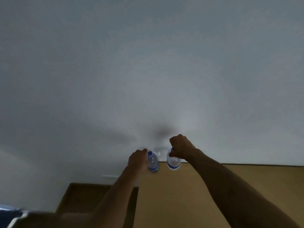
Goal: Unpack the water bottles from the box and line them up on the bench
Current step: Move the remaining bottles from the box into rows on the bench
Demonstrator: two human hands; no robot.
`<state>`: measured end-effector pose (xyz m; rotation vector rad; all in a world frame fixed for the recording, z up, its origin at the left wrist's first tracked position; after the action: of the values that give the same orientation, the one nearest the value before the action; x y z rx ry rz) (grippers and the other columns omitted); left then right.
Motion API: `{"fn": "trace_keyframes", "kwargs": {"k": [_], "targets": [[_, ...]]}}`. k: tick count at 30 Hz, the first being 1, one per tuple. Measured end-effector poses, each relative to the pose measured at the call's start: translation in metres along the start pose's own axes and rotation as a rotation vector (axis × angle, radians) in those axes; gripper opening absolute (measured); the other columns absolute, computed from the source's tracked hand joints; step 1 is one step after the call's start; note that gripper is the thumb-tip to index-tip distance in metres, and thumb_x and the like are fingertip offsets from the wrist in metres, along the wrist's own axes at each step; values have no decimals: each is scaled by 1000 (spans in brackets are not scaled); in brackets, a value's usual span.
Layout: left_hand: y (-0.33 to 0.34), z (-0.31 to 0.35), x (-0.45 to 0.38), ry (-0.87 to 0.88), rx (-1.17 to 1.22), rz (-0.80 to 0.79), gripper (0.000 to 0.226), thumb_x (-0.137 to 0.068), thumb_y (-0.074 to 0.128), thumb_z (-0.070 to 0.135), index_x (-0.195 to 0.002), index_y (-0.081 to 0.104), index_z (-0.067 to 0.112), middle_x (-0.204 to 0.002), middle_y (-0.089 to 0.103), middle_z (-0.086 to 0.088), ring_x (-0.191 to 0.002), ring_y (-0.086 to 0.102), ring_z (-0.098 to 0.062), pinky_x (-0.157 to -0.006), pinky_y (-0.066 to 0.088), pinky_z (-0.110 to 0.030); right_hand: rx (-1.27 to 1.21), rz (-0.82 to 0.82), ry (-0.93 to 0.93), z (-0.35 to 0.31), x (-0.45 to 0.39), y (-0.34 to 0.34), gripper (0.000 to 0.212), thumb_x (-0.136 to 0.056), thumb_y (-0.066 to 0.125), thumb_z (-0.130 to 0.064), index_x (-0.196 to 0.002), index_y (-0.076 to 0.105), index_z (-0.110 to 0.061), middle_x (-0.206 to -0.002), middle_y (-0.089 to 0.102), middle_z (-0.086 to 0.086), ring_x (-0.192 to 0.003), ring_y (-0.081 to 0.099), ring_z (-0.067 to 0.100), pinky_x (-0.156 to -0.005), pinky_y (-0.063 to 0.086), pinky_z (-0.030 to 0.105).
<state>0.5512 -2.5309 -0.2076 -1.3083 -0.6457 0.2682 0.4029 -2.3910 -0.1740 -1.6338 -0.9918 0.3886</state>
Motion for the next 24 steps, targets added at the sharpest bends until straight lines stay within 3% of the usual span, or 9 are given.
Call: {"fn": "trace_keyframes", "kwargs": {"k": [7,16,20,24], "targets": [[36,-9,-51,109,-25,-65,38,-93,57,17,-129,45,12,-112,64,-14,-102,64,-30,-81,49,-33,-35,-43,68,-5,-37,63,26,-72,76,-24,-78,52,-13,-88,60,9,-80,60,26,-58,36,26],[49,-11,-77,156,-26,-107,35,-95,51,15,-130,45,9,-111,63,-16,-102,62,-31,-82,49,-36,-110,-30,114,-6,-57,91,32,-75,67,-11,-66,36,-17,-92,63,12,-86,62,29,-60,31,24],[49,-11,-80,178,-12,-81,27,-94,48,12,-121,49,8,-107,64,-16,-99,62,-31,-81,49,-37,-137,-38,144,-13,-60,99,21,-76,65,-8,-74,45,-15,-94,63,12,-89,63,30,-61,36,26],[48,-11,-82,190,-32,-76,30,-94,48,14,-124,47,8,-110,63,-15,-102,62,-32,-83,48,-38,-166,-9,175,-20,-64,103,14,-76,65,-6,-86,57,-12,-101,64,13,-95,63,32,-65,42,28]]}}
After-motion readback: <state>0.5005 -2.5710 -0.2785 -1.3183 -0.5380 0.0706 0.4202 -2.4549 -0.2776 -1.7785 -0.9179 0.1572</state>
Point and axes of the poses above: each hand's wrist, its own x-axis away from the middle knuckle, its own y-axis out of the palm, z = x × y, the point moved 1 cm from there along -x, towards the middle knuckle
